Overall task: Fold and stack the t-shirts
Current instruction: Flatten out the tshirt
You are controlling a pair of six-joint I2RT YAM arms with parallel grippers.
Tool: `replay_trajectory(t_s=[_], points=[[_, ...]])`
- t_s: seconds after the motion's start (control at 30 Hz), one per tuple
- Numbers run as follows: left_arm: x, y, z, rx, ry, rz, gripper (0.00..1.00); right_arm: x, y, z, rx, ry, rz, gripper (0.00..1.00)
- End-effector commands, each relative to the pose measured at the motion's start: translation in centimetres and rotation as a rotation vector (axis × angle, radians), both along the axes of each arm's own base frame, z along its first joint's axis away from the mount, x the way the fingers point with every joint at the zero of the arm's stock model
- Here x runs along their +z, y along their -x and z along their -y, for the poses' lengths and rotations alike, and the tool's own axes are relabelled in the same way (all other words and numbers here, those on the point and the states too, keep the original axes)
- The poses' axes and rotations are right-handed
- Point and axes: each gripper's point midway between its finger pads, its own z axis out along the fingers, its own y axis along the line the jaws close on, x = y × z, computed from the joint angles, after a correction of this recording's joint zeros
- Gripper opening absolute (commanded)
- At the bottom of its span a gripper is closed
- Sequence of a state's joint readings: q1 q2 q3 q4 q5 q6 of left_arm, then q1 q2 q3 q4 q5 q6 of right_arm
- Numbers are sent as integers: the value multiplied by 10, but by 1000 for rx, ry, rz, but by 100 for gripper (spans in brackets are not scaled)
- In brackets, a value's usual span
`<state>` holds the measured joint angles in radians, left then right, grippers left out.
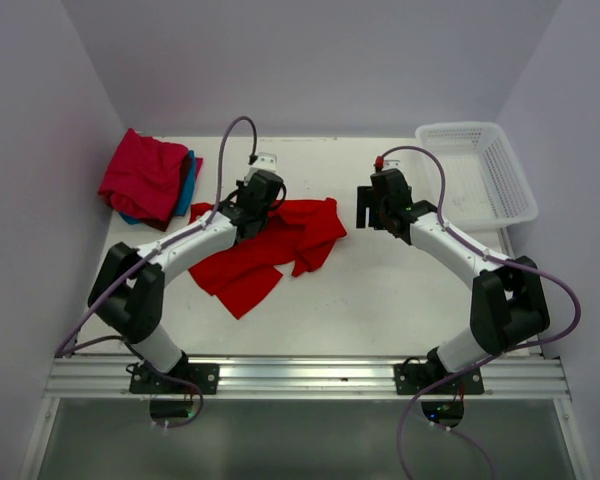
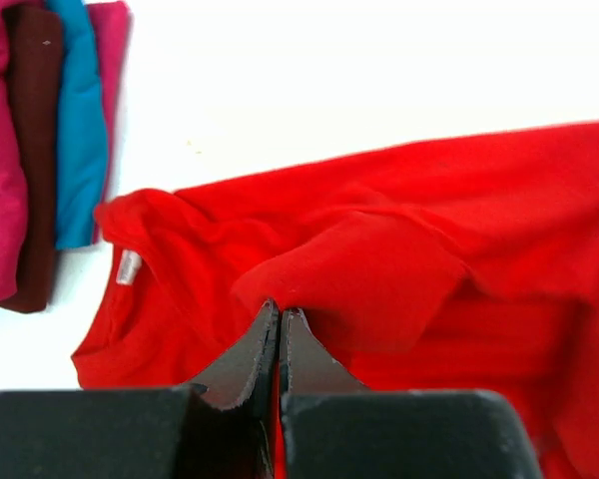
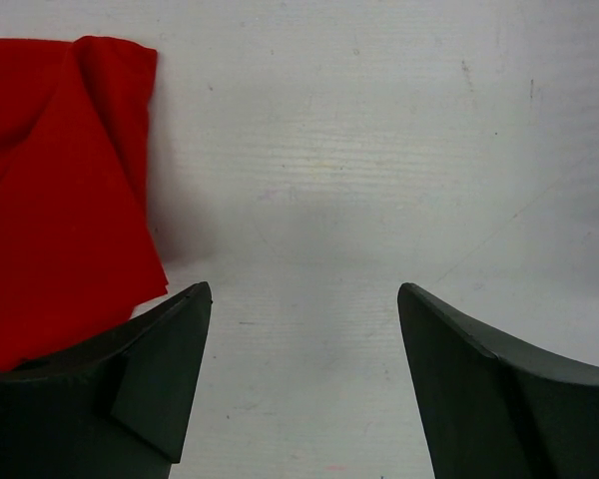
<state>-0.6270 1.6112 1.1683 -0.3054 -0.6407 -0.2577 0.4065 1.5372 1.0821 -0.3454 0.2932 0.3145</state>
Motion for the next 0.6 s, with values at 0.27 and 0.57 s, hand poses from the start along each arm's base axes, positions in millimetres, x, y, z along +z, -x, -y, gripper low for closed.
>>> replay_trajectory(t_s=[0.27,0.57], points=[[3,-112,-34,125,45,194,0,2,-1,0,-11,-13,12,79],[15,-189,-11,15,93,301,0,-7,4,1,-10,-11,-5,78]])
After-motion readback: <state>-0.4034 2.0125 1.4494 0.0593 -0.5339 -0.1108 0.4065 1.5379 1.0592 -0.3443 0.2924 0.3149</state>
